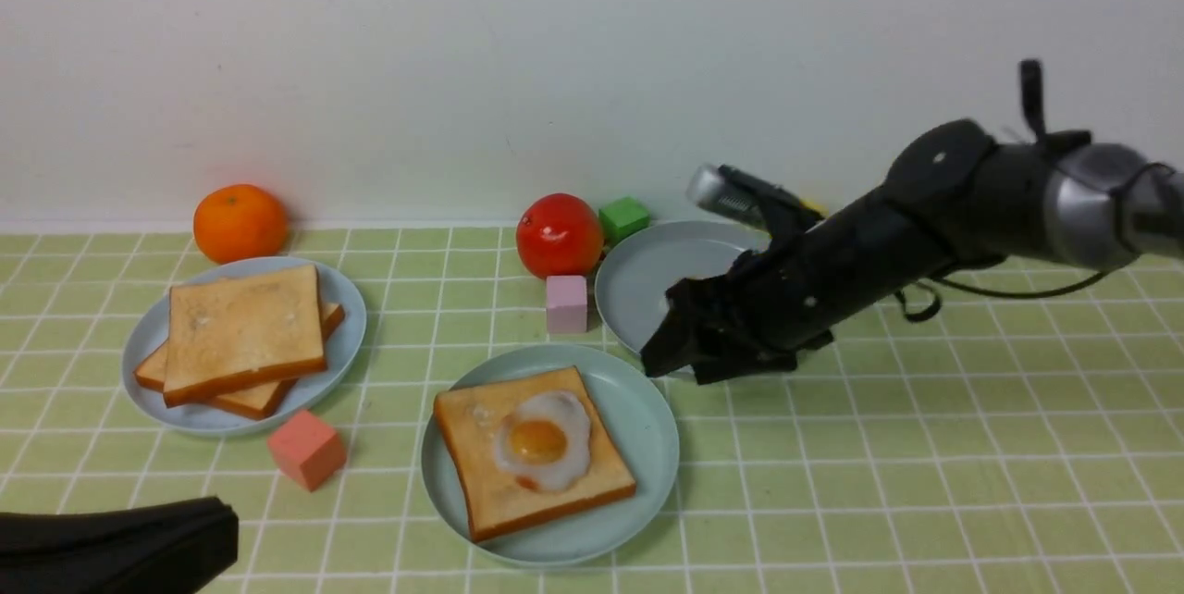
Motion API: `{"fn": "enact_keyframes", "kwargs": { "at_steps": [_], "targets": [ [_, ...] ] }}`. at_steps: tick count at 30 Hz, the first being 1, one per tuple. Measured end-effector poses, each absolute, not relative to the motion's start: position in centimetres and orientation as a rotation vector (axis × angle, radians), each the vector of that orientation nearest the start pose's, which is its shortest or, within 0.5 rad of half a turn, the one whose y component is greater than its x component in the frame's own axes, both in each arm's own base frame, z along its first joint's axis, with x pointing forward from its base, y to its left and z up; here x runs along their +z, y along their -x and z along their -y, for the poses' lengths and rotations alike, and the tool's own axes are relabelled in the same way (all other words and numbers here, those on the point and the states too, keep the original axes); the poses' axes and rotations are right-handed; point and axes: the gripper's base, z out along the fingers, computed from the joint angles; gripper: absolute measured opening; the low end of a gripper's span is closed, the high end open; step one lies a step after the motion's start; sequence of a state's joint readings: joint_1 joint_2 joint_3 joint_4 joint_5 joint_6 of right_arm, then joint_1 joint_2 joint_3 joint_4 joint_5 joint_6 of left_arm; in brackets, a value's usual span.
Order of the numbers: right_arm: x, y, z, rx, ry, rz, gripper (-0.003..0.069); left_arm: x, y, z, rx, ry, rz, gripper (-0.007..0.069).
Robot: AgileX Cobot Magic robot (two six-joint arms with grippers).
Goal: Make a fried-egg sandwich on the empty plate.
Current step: Use the left arm to grab a slice of bread
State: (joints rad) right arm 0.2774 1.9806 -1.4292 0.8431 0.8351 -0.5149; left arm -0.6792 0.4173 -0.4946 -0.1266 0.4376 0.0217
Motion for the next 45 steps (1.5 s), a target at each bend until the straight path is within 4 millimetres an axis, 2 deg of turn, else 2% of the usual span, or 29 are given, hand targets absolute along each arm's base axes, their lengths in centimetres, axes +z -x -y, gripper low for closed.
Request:
{"fn": "enact_keyframes", "kwargs": {
  "at_steps": [1, 2, 3, 4, 5, 7, 8, 9, 10, 11, 12, 13, 15, 16, 20, 23, 24, 25, 27, 28, 30, 31, 33, 35, 36, 40, 45],
  "targets": [
    [20.9, -38.6, -16.1, 0.908, 0.392, -2.635, 0.0419, 31.1, -6.6, 6.0, -0.591, -0.576, -1.796, 0.0015],
    [23.3, -37.6, -14.9, 0.831, 0.443, -2.651, 0.0356, 30.8, -7.0, 6.3, -0.615, -0.543, -1.846, 0.0015],
    [24.6, -36.9, -14.5, 0.806, 0.471, -2.648, 0.033, 30.6, -7.3, 6.6, -0.633, -0.516, -1.882, 0.0015],
    [26.6, -35.8, -13.8, 0.734, 0.511, -2.657, 0.0262, 30.1, -8.1, 7.1, -0.642, -0.49, -1.944, 0.0015],
    [27.2, -35.3, -13.7, 0.712, 0.53, -2.654, 0.0251, 30.0, -8.2, 7.2, -0.64, -0.489, -1.956, 0.0015],
    [31.5, -32.5, -12.8, 0.602, 0.559, -2.623, 0.0118, 29.0, -9.9, 8.6, -0.618, -0.467, -2.096, 0.0015],
    [31.5, -32.5, -12.8, 0.594, 0.558, -2.631, 0.0108, 29.0, -10.0, 8.7, -0.617, -0.466, -2.105, 0.0015],
    [34.3, -30.4, -12.4, 0.532, 0.576, -2.581, 0.004, 28.8, -11.2, 9.7, -0.594, -0.47, -2.189, 0.0015],
    [34.5, -30.1, -12.3, 0.526, 0.578, -2.575, 0.0032, 28.6, -11.3, 9.8, -0.588, -0.473, -2.205, 0.0015],
    [36.7, -28.1, -12.0, 0.484, 0.591, -2.531, -0.0005, 28.7, -12.6, 10.8, -0.562, -0.485, -2.273, 0.0008],
    [37.2, -27.5, -12.0, 0.481, 0.597, -2.517, -0.0008, 28.9, -12.8, 11.0, -0.558, -0.488, -2.277, 0.0004],
    [38.7, -25.6, -11.8, 0.468, 0.615, -2.475, -0.001, 29.0, -14.2, 12.0, -0.521, -0.514, -2.331, -0.0013],
    [40.2, -23.3, -11.5, 0.467, 0.636, -2.423, -0.0009, 28.9, -15.3, 12.9, -0.484, -0.541, -2.368, -0.0013],
    [40.8, -21.1, -11.0, 0.47, 0.654, -2.389, -0.0003, 29.3, -16.9, 13.5, -0.439, -0.554, -2.391, -0.0013],
    [40.8, -16.3, -9.4, 0.476, 0.664, -2.324, 0.0003, 29.6, -21.2, 12.6, -0.311, -0.505, -2.446, -0.0013],
    [40.2, -13.5, -8.2, 0.469, 0.657, -2.255, 0.0003, 29.6, -24.3, 9.9, -0.171, -0.529, -2.454, -0.0013],
    [40.1, -12.6, -7.8, 0.464, 0.657, -2.223, 0.0005, 29.4, -25.1, 8.9, -0.129, -0.538, -2.459, -0.0013],
    [40.0, -12.2, -7.6, 0.463, 0.654, -2.21, 0.0006, 29.5, -25.3, 8.7, -0.115, -0.56, -2.453, -0.0013],
    [39.8, -10.4, -6.7, 0.448, 0.654, -2.117, 0.0006, 28.6, -27.3, 6.5, -0.017, -0.63, -2.471, -0.0013],
    [39.8, -10.2, -6.7, 0.447, 0.654, -2.109, 0.0007, 28.6, -27.5, 6.1, -0.007, -0.625, -2.475, -0.0013],
    [40.0, -8.4, -5.9, 0.423, 0.669, -2.004, 0.0006, 27.3, -29.6, 3.8, 0.05, -0.667, -2.523, -0.0013],
    [40.1, -8.2, -5.8, 0.422, 0.67, -1.993, 0.0006, 27.0, -29.9, 3.7, 0.054, -0.679, -2.529, -0.0013],
    [40.4, -7.2, -5.3, 0.414, 0.675, -1.941, 0.001, 25.6, -31.5, 1.9, 0.066, -0.704, -2.593, -0.0013],
    [40.5, -6.8, -5.2, 0.412, 0.676, -1.923, 0.001, 25.0, -32.1, 1.3, 0.071, -0.726, -2.614, -0.0013],
    [40.6, -6.4, -5.1, 0.41, 0.678, -1.908, 0.0013, 23.9, -33.0, 0.5, 0.081, -0.782, -2.637, -0.0013],
    [40.7, -6.3, -5.0, 0.409, 0.679, -1.904, 0.0014, 22.9, -34.1, 0.0, 0.102, -0.91, -2.627, 0.0015],
    [40.7, -6.2, -5.1, 0.426, 0.678, -1.903, 0.0014, 22.2, -35.3, -0.1, 0.154, -1.032, -2.544, 0.0179]
  ]
}}
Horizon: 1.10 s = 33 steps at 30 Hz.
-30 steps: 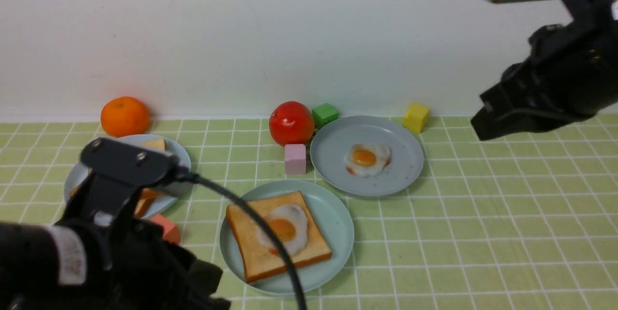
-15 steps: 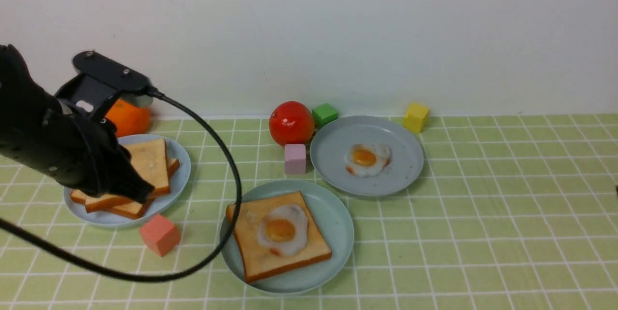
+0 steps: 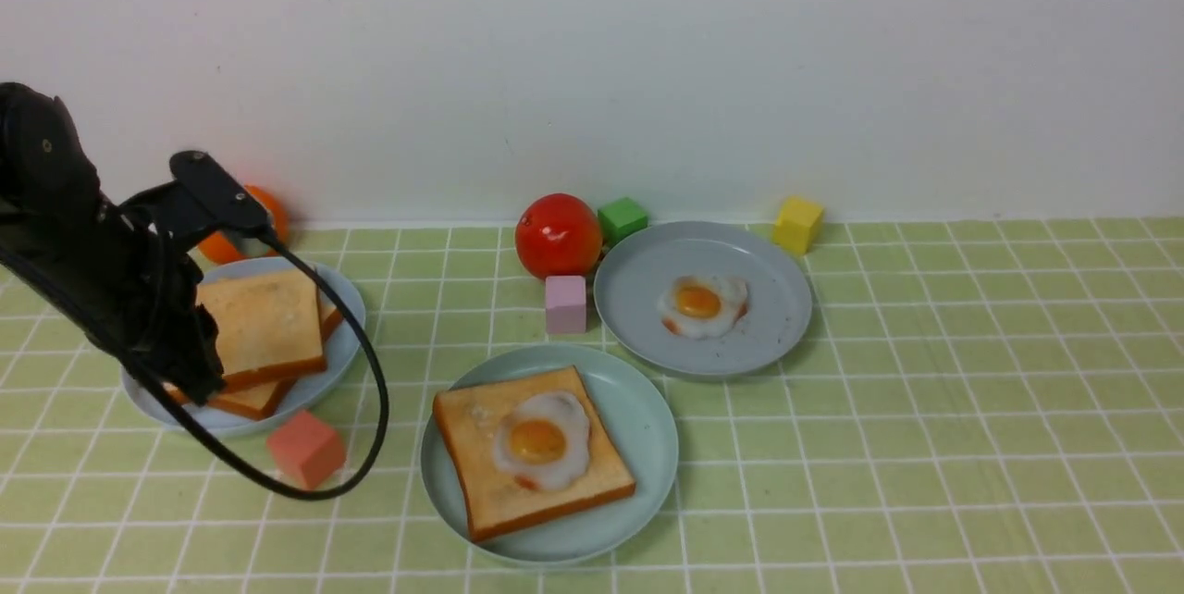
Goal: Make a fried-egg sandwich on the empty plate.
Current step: Use the left arm to grab a slice of bread
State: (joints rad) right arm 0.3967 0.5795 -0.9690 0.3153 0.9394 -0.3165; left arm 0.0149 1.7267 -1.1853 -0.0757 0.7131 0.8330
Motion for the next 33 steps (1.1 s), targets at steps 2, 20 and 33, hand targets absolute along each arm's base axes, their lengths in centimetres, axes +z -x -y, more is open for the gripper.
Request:
{"fn": "enact_keyframes", "kwargs": {
  "at_steps": [2, 20, 33],
  "targets": [
    [40.7, -6.2, -5.1, 0.437, 0.677, -1.902, 0.0014, 21.6, -35.9, -0.2, 0.186, -1.055, -2.509, 0.0302],
    [40.9, -5.9, -5.7, 0.547, 0.664, -1.894, 0.0022, 16.7, -38.8, -0.5, 0.266, -1.104, -2.456, 0.0258],
    [40.8, -5.7, -5.8, 0.569, 0.676, -1.912, 0.0029, 19.1, -38.0, -0.1, 0.274, -1.111, -2.43, 0.0042]
  ]
}}
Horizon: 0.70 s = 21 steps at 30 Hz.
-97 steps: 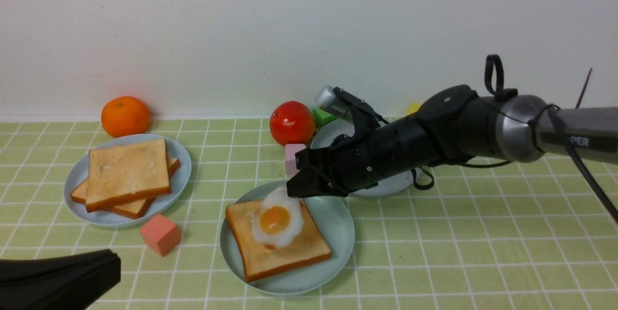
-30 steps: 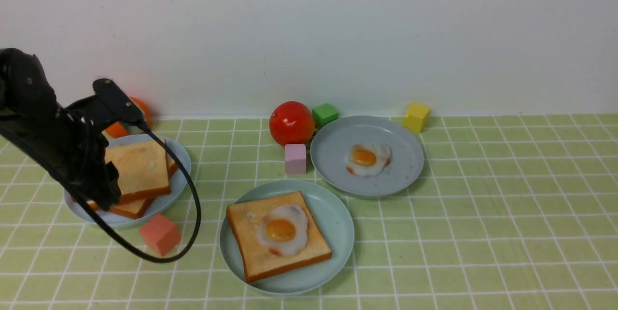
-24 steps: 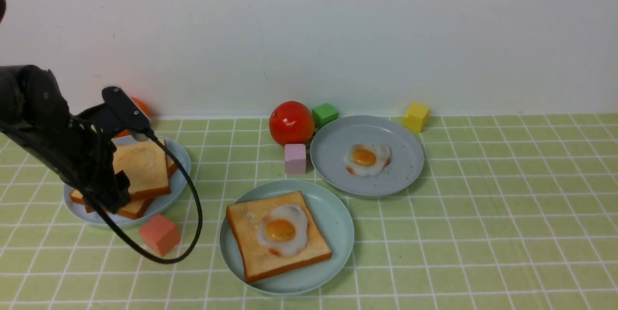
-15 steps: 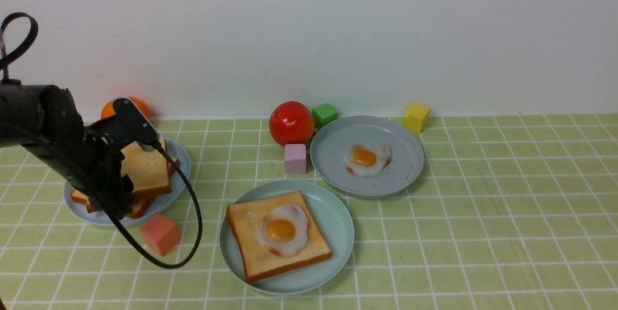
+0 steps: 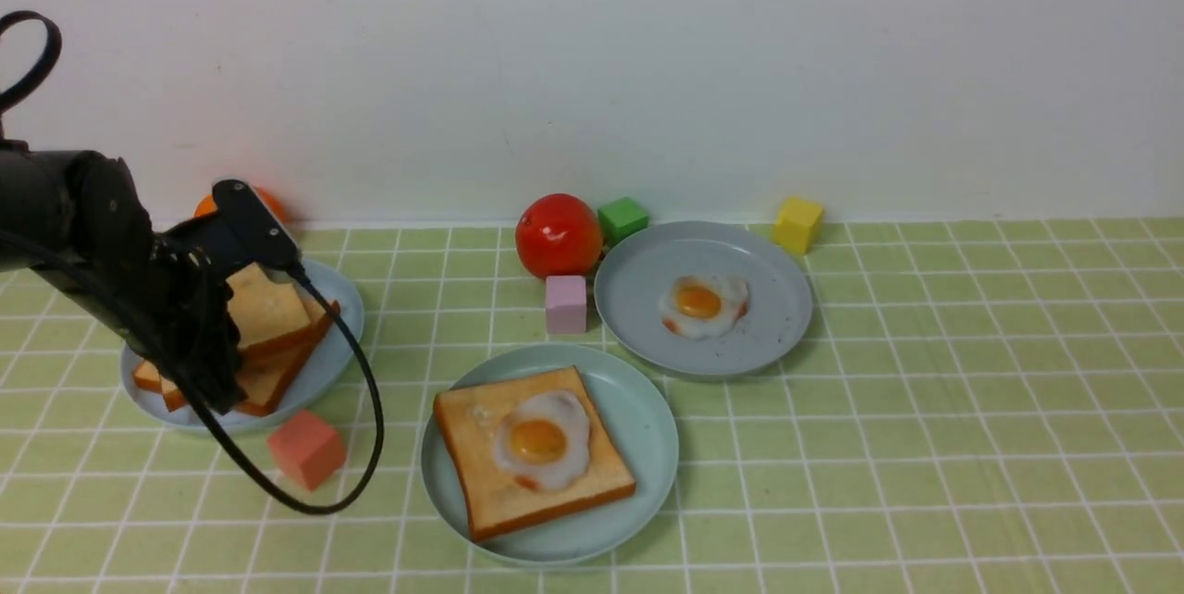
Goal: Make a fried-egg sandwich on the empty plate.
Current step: Use the left arm to grab a slice of bread, then use the left arm to place a slice of bread on the fried egg in the middle
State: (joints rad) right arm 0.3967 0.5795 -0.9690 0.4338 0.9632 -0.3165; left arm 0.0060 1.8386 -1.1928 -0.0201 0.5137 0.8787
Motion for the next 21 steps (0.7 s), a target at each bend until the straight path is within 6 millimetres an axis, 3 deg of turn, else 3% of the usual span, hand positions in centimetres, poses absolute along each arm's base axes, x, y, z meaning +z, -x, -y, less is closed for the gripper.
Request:
{"fn": "enact_keyframes", "kwargs": {
  "at_steps": [4, 6, 9, 13, 14, 15, 21],
  "targets": [
    [40.7, -5.6, -5.8, 0.57, 0.686, -1.927, 0.0031, 22.7, -36.8, 1.6, 0.273, -1.074, -2.366, 0.0042],
    [40.5, -5.5, -5.7, 0.562, 0.699, -1.945, 0.0031, 25.8, -35.1, 5.1, 0.223, -1.059, -2.297, 0.0042],
    [40.3, -5.5, -5.6, 0.539, 0.713, -1.965, 0.0032, 27.2, -33.2, 9.4, 0.124, -1.082, -2.276, 0.0042],
    [39.9, -5.4, -5.5, 0.513, 0.739, -2.004, 0.0032, 26.3, -30.0, 16.3, 0.002, -1.209, -2.3, 0.0042],
    [39.9, -5.4, -5.5, 0.513, 0.74, -2.005, 0.0032, 26.2, -29.9, 16.6, 0.0, -1.216, -2.299, 0.0042],
    [39.8, -5.3, -5.4, 0.51, 0.748, -2.018, 0.0032, 25.3, -29.0, 18.7, -0.004, -1.278, -2.3, 0.0042],
    [39.5, -5.1, -5.4, 0.512, 0.768, -2.046, 0.0032, 21.3, -28.1, 22.6, 0.125, -1.433, -2.287, 0.0041]
  ]
}}
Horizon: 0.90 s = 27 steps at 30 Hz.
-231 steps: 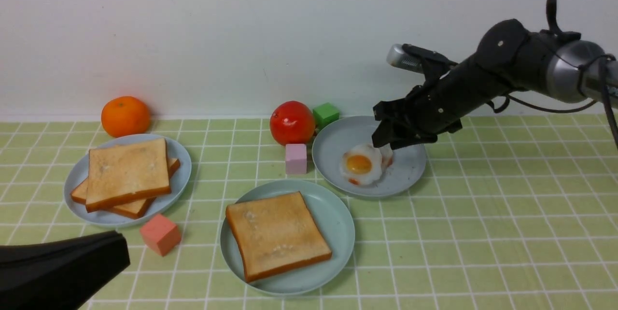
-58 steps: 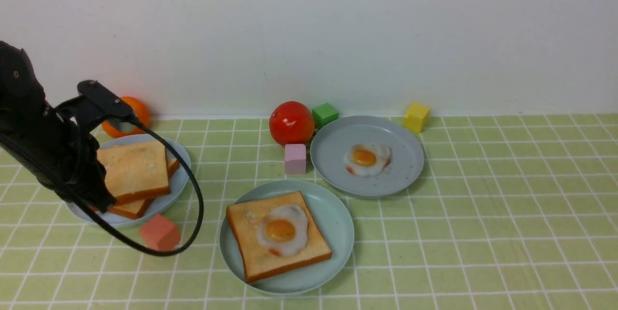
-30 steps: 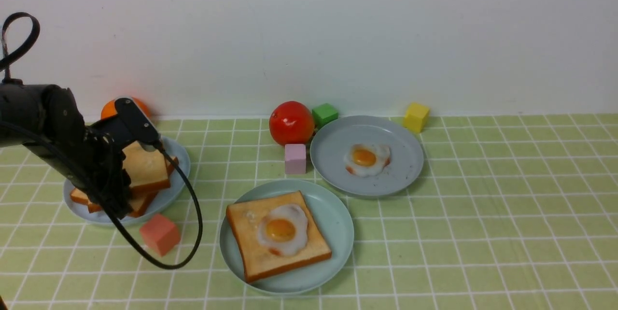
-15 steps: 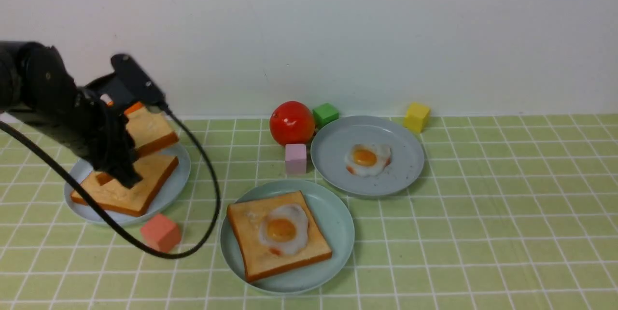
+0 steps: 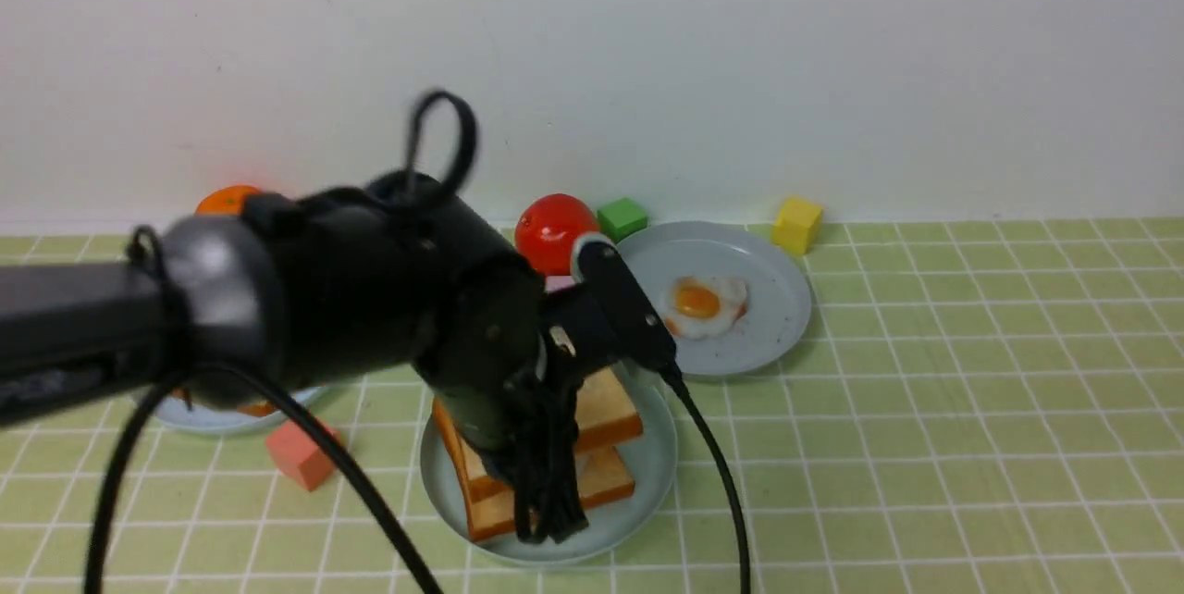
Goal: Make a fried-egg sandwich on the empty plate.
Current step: Use the left arm to place a slice of bread on the fried egg in the middle
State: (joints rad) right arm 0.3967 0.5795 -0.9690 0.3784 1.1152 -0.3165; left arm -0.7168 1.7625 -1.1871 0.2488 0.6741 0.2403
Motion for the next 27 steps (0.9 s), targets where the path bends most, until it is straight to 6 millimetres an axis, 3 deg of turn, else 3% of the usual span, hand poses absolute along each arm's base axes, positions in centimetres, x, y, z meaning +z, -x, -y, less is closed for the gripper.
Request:
{"fn": "enact_keyframes", "kwargs": {
  "at_steps": [6, 14, 22, 24, 27],
  "targets": [
    [39.2, -5.0, -5.4, 0.514, 0.783, -2.073, 0.0032, 19.2, -28.5, 23.2, 0.177, -1.447, -2.31, 0.0037],
    [39.0, -4.9, -5.4, 0.518, 0.792, -2.087, 0.0032, 19.0, -28.6, 23.2, 0.174, -1.428, -2.324, 0.0043],
    [39.0, -4.9, -5.4, 0.521, 0.793, -2.088, 0.0032, 18.9, -28.3, 23.1, 0.167, -1.418, -2.361, 0.0208],
    [39.0, -4.9, -5.4, 0.521, 0.793, -2.088, 0.0032, 19.4, -28.0, 23.0, 0.133, -1.386, -2.389, 0.0286],
    [39.0, -4.9, -5.4, 0.52, 0.793, -2.088, 0.0032, 20.4, -27.7, 22.9, 0.095, -1.338, -2.402, 0.0325]
  ]
}}
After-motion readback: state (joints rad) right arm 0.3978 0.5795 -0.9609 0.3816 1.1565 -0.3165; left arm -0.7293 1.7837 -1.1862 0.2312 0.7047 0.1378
